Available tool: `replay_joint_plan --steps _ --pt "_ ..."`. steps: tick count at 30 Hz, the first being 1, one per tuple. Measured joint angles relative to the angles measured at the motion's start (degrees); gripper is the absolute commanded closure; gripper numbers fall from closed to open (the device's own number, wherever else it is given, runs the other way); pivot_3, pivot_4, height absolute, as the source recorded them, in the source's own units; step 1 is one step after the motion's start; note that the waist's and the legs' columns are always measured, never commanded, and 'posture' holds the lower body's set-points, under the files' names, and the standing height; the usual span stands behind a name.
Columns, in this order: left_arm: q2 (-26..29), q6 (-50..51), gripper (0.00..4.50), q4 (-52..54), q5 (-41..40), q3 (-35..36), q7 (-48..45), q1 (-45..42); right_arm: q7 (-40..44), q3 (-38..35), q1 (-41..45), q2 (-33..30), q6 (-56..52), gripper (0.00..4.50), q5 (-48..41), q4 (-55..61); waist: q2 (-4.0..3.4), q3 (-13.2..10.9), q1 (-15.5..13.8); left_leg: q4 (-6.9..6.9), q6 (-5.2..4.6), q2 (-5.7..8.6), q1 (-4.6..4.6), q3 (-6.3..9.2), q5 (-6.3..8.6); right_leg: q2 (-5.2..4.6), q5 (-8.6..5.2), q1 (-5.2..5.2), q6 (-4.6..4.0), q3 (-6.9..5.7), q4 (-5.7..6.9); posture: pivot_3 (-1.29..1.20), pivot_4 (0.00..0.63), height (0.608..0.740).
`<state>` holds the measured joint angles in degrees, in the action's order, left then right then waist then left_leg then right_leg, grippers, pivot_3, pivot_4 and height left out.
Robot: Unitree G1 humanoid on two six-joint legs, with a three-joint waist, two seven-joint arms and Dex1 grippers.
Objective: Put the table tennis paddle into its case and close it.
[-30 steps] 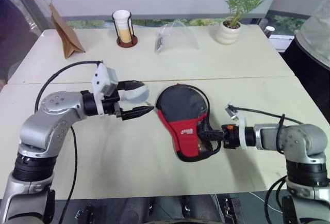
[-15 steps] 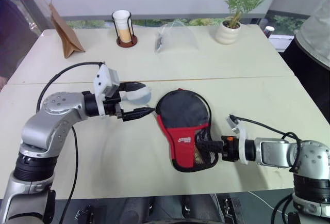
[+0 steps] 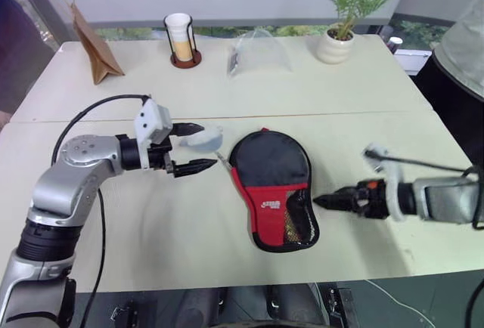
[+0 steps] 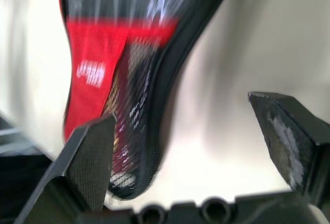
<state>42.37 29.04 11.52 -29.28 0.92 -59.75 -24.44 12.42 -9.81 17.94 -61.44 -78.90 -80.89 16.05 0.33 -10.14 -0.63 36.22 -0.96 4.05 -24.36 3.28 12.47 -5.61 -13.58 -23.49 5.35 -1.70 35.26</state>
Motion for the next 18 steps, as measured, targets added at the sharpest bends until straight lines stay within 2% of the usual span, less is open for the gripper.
replay_joint_plan --steps 3,7,10,13,18 --pt "0.65 -1.51 0.00 -1.96 1.59 -0.05 -0.48 -0.33 12.05 4.56 3.85 -3.74 8.56 0.06 11.67 2.13 -0.04 -0.05 0.04 -0.03 0.00 -0.04 -0.04 -0.01 0.01 0.02 0.00 -0.09 0.01 -0.01 -0.01 0.00 0.150 0.734" --pt "1.61 -3.41 0.00 -4.05 3.69 -0.12 -1.50 -1.08 24.40 12.20 10.90 -2.87 21.74 0.06 25.85 4.65 -0.06 -0.08 0.17 -0.05 0.02 -0.04 -0.05 0.00 0.01 0.02 0.01 -0.11 0.02 -0.01 -0.02 0.00 0.150 0.734" --pt "1.67 -4.58 0.00 -6.21 4.86 -0.31 -2.13 -1.29 29.74 20.20 15.05 5.23 33.80 0.06 38.09 2.86 -0.02 -0.07 0.35 -0.06 0.03 -0.03 -0.05 0.00 0.02 0.01 0.02 -0.11 0.04 0.00 -0.04 0.00 0.150 0.734" --pt "1.62 -6.21 0.00 -8.25 6.64 -1.43 -2.36 -2.48 32.49 28.57 15.59 12.79 42.36 0.06 48.36 -2.38 -0.04 -0.10 -0.09 -0.04 0.04 0.02 -0.11 0.01 0.00 0.00 0.11 -0.17 0.19 0.00 -0.01 0.00 0.150 0.734" --pt "0.99 -9.12 0.00 -12.63 9.12 -2.05 -2.40 -3.33 34.45 33.30 15.70 21.84 50.73 0.06 58.44 -12.21 -0.04 -0.10 -0.09 -0.01 0.07 0.13 -0.12 0.00 -0.02 0.01 0.16 -0.19 0.23 0.01 0.07 0.00 0.150 0.734"
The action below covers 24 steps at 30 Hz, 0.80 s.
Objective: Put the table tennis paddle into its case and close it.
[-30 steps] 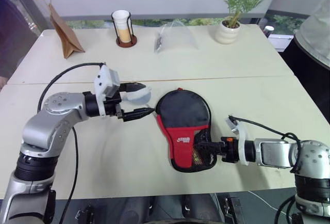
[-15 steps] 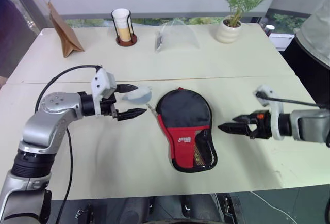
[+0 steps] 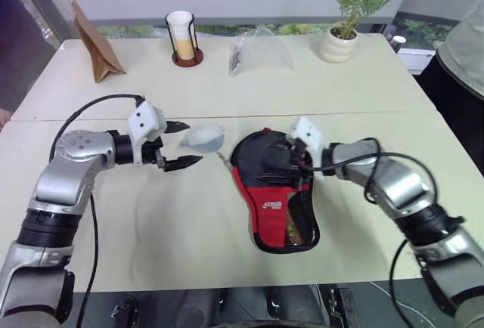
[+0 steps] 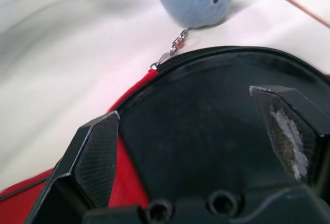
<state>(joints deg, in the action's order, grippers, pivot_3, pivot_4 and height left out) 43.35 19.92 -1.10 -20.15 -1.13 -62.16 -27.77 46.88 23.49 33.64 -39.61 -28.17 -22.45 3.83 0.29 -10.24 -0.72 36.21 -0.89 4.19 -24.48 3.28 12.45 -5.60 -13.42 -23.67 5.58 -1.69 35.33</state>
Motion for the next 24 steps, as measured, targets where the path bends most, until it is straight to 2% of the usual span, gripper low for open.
replay_joint_plan --steps 7,11,20,23,24 --pt "-1.84 -4.27 0.00 -7.05 3.89 -0.54 0.15 -2.74 2.84 0.75 0.04 6.03 4.24 0.06 7.19 -8.83 0.01 0.02 0.11 -0.02 0.09 -0.01 0.15 0.02 -0.05 0.07 0.02 0.02 0.03 -0.03 0.24 0.00 0.150 0.734" --pt "-3.75 -7.26 0.00 -12.42 6.00 -2.08 -0.01 -4.77 2.91 0.31 0.12 8.81 3.92 0.06 9.01 -10.19 0.06 0.07 0.48 -0.02 0.10 -0.01 0.36 0.01 -0.06 0.07 0.02 0.08 0.04 -0.03 0.51 0.00 0.150 0.734" --pt "-8.27 -17.99 0.00 -31.49 13.32 -6.37 -0.20 -12.06 2.37 -0.47 0.25 11.51 0.48 0.06 12.40 -9.29 0.13 0.15 1.00 -0.05 0.13 -0.05 0.75 0.03 -0.08 0.10 0.00 0.29 0.03 -0.02 0.75 0.00 0.150 0.734" --pt "-10.19 -20.89 0.87 -37.13 15.26 -6.88 0.37 -14.66 2.02 -1.00 -0.70 11.51 -0.73 0.00 12.76 -7.61 0.16 0.17 1.17 -0.04 0.13 -0.03 0.75 0.03 -0.08 0.09 0.00 0.30 0.03 -0.02 0.74 0.00 0.150 0.734" --pt "-10.95 -21.76 1.28 -38.98 15.92 -7.04 0.69 -15.69 1.76 -1.36 -1.26 11.49 -1.25 0.00 12.88 -6.85 0.19 0.18 1.08 -0.04 0.13 -0.02 0.75 0.03 -0.08 0.09 0.00 0.31 0.04 -0.03 0.74 0.00 0.150 0.734"
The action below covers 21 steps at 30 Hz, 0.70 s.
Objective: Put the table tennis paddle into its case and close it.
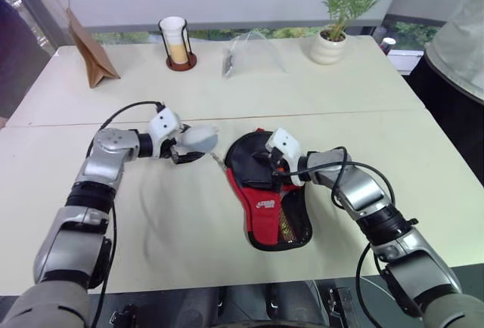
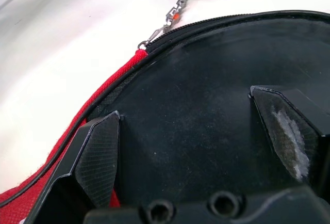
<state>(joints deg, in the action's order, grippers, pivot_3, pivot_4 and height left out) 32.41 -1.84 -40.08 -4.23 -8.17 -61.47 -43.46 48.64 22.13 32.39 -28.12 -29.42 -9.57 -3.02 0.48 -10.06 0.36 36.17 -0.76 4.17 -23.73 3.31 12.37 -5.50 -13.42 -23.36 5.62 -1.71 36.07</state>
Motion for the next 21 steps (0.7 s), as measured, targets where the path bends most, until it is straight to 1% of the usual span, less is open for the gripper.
replay_joint_plan --steps 2,3,5,6,7,10,11,14,16,21 --pt "-1.18 -1.63 2.41 -2.97 0.90 -0.06 0.41 -1.61 -0.31 -0.32 -0.67 -0.06 -0.77 0.00 0.32 1.23 0.01 0.01 -0.01 0.01 0.00 0.03 0.00 0.00 0.00 -0.02 0.00 0.01 0.01 0.00 -0.01 0.00 0.150 0.734" --pt "-1.57 -2.45 2.84 -4.01 1.27 -0.07 0.47 -2.19 -0.49 -0.45 -1.02 -0.09 -1.17 0.00 0.39 1.82 0.02 0.01 -0.01 0.01 0.00 0.03 0.00 -0.01 0.00 -0.02 0.00 0.01 0.01 0.00 -0.01 0.00 0.150 0.734" --pt "-2.62 -4.09 3.83 -7.27 1.88 -0.06 0.69 -3.93 -0.91 -0.95 -1.98 -0.30 -2.10 0.00 0.45 3.18 0.02 0.01 -0.18 0.01 0.00 0.04 0.00 0.00 0.00 -0.02 0.00 0.02 0.01 0.00 -0.01 0.00 0.150 0.734" --pt "-3.08 -4.82 4.26 -8.53 2.29 -0.06 0.73 -4.74 -1.08 -1.22 -2.41 -0.36 -2.66 0.00 0.46 3.91 0.04 0.02 -0.35 0.01 0.00 0.04 0.00 -0.01 0.00 -0.02 0.00 0.03 0.02 -0.01 -0.01 0.00 0.150 0.734" --pt "-3.79 -5.86 4.47 -10.49 2.64 -0.07 0.77 -5.97 -1.24 -1.66 -3.00 -0.56 -3.34 0.00 0.46 4.81 0.04 0.03 -0.63 0.03 0.00 0.04 0.00 -0.01 0.00 -0.02 0.00 0.03 0.02 -0.01 -0.01 0.00 0.150 0.734" --pt "-6.07 -8.42 4.47 -16.95 4.42 -0.19 3.01 -10.09 -1.53 -2.27 -4.13 -1.56 -5.91 0.00 0.47 7.42 0.09 0.04 -1.25 0.07 -0.01 0.06 -0.02 0.01 0.00 -0.02 0.00 0.04 0.03 -0.04 -0.01 0.00 0.150 0.734" --pt "-7.45 -9.27 4.47 -20.66 5.52 -0.25 5.11 -12.42 -1.75 -2.57 -4.83 -2.01 -7.37 0.00 0.46 8.73 0.12 0.05 -1.41 0.10 -0.01 0.07 -0.03 0.02 0.00 -0.03 0.00 0.05 0.04 -0.06 -0.01 0.00 0.150 0.734" --pt "-10.34 -11.39 4.47 -27.22 7.82 -0.25 10.26 -17.69 -2.59 -3.16 -6.05 -2.23 -10.59 0.00 0.40 11.76 0.25 0.11 -1.28 0.11 -0.02 0.10 -0.08 0.02 0.01 -0.05 -0.02 0.07 0.10 -0.06 -0.02 0.00 0.150 0.734" --pt "-12.06 -12.56 4.47 -29.92 9.18 -0.26 12.96 -20.29 -3.21 -3.28 -6.67 -2.28 -12.72 0.00 0.33 13.30 0.27 0.12 -1.12 0.10 -0.03 0.10 -0.09 0.01 0.02 -0.05 -0.04 0.07 0.14 -0.06 -0.01 0.00 0.150 0.734" --pt "-19.32 -12.79 4.47 -36.55 13.68 -1.06 22.50 -26.72 -5.47 -4.28 -7.86 -2.35 -19.25 0.00 0.18 17.73 0.31 0.12 -1.45 0.14 -0.06 0.17 -0.13 0.05 0.03 -0.08 -0.11 0.12 0.29 -0.08 -0.02 0.00 0.150 0.734"
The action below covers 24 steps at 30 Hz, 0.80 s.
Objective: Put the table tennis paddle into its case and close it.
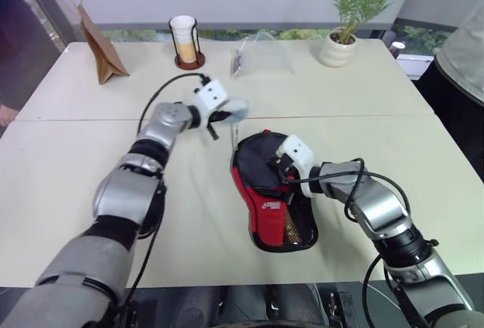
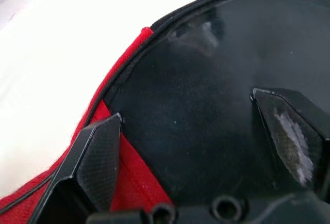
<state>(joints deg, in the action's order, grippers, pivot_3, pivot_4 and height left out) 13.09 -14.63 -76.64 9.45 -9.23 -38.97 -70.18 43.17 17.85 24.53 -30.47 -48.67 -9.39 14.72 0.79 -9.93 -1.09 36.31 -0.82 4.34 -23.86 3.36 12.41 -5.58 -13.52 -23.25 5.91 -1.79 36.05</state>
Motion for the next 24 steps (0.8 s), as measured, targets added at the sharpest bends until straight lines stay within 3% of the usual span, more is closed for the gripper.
replay_joint_plan --steps 13,24 --pt "-16.18 3.50 4.47 -4.29 1.31 2.37 8.07 -8.75 -9.39 -0.12 -4.10 4.37 -11.22 0.00 0.19 10.45 0.12 0.07 0.34 -0.04 -0.05 0.03 -0.03 0.05 0.04 -0.03 -0.12 -0.01 0.19 -0.02 0.00 0.00 0.150 0.734" --pt "-26.51 7.09 4.47 -4.76 -1.07 10.56 4.01 -10.16 -15.84 0.93 -6.60 8.14 -17.28 0.00 0.25 16.40 0.10 0.09 0.40 -0.08 -0.06 0.02 -0.01 0.06 0.05 -0.02 -0.16 -0.03 0.26 -0.03 0.00 0.00 0.150 0.734"
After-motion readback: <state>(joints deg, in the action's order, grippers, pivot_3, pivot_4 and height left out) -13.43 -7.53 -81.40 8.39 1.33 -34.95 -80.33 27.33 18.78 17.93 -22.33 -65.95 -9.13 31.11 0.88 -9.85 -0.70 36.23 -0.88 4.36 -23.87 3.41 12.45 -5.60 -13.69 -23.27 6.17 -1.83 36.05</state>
